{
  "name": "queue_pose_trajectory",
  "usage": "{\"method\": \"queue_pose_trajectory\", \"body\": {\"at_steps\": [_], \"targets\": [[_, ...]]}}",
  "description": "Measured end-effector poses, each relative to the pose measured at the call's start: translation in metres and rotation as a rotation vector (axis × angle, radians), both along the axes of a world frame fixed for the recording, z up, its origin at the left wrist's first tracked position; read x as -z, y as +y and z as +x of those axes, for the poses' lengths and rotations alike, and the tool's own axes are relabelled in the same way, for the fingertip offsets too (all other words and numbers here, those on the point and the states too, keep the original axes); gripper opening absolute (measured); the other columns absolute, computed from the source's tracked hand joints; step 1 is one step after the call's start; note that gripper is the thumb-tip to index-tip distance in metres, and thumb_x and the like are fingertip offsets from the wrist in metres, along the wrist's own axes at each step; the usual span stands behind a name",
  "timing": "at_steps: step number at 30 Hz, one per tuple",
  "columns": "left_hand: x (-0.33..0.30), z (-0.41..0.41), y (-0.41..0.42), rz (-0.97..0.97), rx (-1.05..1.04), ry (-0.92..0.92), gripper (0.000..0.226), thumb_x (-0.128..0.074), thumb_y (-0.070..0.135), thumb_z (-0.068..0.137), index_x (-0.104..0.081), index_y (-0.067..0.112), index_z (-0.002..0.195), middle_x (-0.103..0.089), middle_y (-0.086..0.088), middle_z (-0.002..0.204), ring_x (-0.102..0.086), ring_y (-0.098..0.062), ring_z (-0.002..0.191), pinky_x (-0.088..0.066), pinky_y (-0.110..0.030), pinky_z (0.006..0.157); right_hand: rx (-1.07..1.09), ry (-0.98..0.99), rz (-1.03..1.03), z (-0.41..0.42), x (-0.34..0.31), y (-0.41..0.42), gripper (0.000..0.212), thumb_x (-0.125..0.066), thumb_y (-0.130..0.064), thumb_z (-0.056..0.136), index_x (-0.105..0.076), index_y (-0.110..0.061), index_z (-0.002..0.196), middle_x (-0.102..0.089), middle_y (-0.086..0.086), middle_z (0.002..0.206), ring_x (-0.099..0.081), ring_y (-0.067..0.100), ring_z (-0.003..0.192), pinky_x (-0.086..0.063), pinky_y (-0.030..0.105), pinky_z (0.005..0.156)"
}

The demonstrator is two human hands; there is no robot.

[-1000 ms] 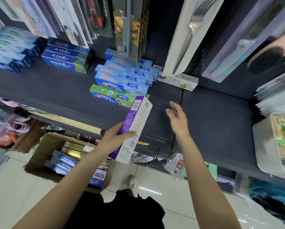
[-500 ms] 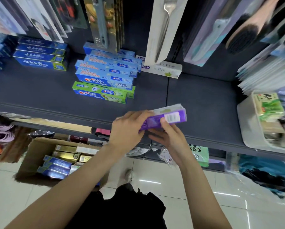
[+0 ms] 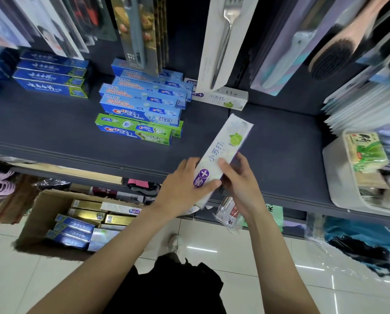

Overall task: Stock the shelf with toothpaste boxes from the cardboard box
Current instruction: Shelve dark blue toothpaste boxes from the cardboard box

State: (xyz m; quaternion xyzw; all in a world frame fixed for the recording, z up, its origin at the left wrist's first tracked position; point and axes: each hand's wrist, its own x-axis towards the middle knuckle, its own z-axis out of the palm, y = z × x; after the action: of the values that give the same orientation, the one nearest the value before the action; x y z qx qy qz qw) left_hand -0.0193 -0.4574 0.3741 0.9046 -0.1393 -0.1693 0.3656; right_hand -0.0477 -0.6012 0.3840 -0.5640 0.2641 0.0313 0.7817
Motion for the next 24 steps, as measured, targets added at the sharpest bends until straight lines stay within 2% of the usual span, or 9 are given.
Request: {"method": "queue_pose_trajectory", "body": {"at_steps": [2, 6, 9, 12, 14, 16, 18, 20, 24], "targets": [[0.004, 0.004, -0.001, -0.069, 0.025, 0.051, 0.062, -0.063, 0.055, 0.080, -0.044, 0.021, 0.128, -0.055, 0.001, 0.114, -0.058, -0.018, 0.101, -0.050, -0.038, 0.084, -0.051, 0.037, -0.118, 0.006, 0.003, -0.008, 0.037, -0.064, -0.018, 0.089, -0.051, -0.014, 0.123, -0.066, 0.005, 0.116, -0.066, 0.017, 0.098, -0.057, 0.025, 0.074], [0.004, 0.021, 0.012, -0.223, 0.053, 0.110, 0.063, -0.074, 0.040, 0.077, -0.046, 0.036, 0.133, -0.055, 0.008, 0.116, -0.057, -0.010, 0.106, -0.045, -0.030, 0.094, -0.076, 0.112, -0.362, 0.020, 0.005, -0.039, 0.054, -0.069, -0.036, 0.083, -0.047, -0.016, 0.128, -0.064, 0.000, 0.120, -0.063, 0.015, 0.108, -0.050, 0.039, 0.096], [0.001, 0.037, 0.023, -0.048, 0.128, -0.227, 0.056, -0.073, 0.035, 0.079, -0.053, 0.035, 0.130, -0.057, 0.011, 0.119, -0.057, -0.008, 0.104, -0.040, -0.021, 0.086, -0.056, 0.007, -0.623, 0.023, 0.004, -0.059, 0.093, -0.073, -0.028, 0.081, -0.011, -0.030, 0.149, -0.045, -0.003, 0.137, -0.048, 0.014, 0.124, -0.037, 0.034, 0.105], [0.006, 0.052, 0.025, 0.061, 0.303, -0.586, 0.044, -0.067, 0.034, 0.077, -0.063, 0.026, 0.120, -0.064, 0.008, 0.114, -0.063, -0.018, 0.091, -0.049, -0.029, 0.077, -0.343, -0.184, -1.368, 0.023, 0.010, -0.073, 0.082, -0.072, -0.037, 0.080, -0.023, -0.040, 0.146, -0.018, 0.006, 0.155, -0.011, 0.030, 0.144, -0.013, 0.049, 0.113], [0.012, 0.063, 0.021, 0.087, 0.406, -0.729, 0.044, -0.075, 0.030, 0.074, -0.066, 0.023, 0.116, -0.066, 0.007, 0.112, -0.064, -0.019, 0.087, -0.051, -0.032, 0.073, -0.584, -0.333, -1.569, 0.027, 0.014, -0.075, 0.069, -0.072, -0.037, 0.080, -0.038, -0.037, 0.140, -0.032, 0.002, 0.151, -0.015, 0.029, 0.143, -0.011, 0.052, 0.112], [0.015, 0.070, 0.012, 0.047, 0.434, -0.809, 0.049, -0.079, 0.027, 0.073, -0.064, 0.020, 0.119, -0.065, 0.005, 0.115, -0.059, -0.019, 0.094, -0.049, -0.035, 0.080, -0.716, -0.403, -1.530, 0.034, 0.012, -0.072, 0.060, -0.075, -0.029, 0.078, -0.048, -0.032, 0.132, -0.056, -0.003, 0.131, -0.042, 0.025, 0.128, -0.031, 0.046, 0.106], [0.017, 0.075, 0.003, 0.010, 0.358, -0.792, 0.054, -0.073, 0.030, 0.078, -0.055, 0.021, 0.128, -0.055, 0.003, 0.130, -0.046, -0.018, 0.115, -0.036, -0.044, 0.101, -0.637, -0.417, -1.539, 0.046, 0.009, -0.074, 0.050, -0.075, -0.021, 0.077, -0.055, -0.025, 0.122, -0.065, -0.001, 0.108, -0.060, 0.028, 0.097, -0.045, 0.040, 0.082], [0.019, 0.080, 0.002, 0.058, 0.139, -0.659, 0.065, -0.064, 0.039, 0.082, -0.038, 0.025, 0.141, -0.030, 0.004, 0.149, -0.024, -0.021, 0.137, -0.017, -0.057, 0.113, -0.513, -0.358, -1.670, 0.064, 0.012, -0.082, 0.047, -0.076, -0.013, 0.075, -0.059, -0.017, 0.120, -0.065, 0.007, 0.100, -0.060, 0.034, 0.085, -0.044, 0.040, 0.072], [0.026, 0.093, 0.025, 0.357, -0.162, -0.347, 0.073, -0.051, 0.043, 0.091, -0.013, 0.022, 0.151, 0.002, -0.001, 0.160, 0.008, -0.027, 0.146, 0.000, -0.057, 0.114, -0.433, -0.074, -1.789, 0.120, 0.028, -0.092, 0.046, -0.067, -0.006, 0.081, -0.057, -0.009, 0.126, -0.054, 0.018, 0.119, -0.048, 0.040, 0.103, -0.039, 0.048, 0.086]]}}
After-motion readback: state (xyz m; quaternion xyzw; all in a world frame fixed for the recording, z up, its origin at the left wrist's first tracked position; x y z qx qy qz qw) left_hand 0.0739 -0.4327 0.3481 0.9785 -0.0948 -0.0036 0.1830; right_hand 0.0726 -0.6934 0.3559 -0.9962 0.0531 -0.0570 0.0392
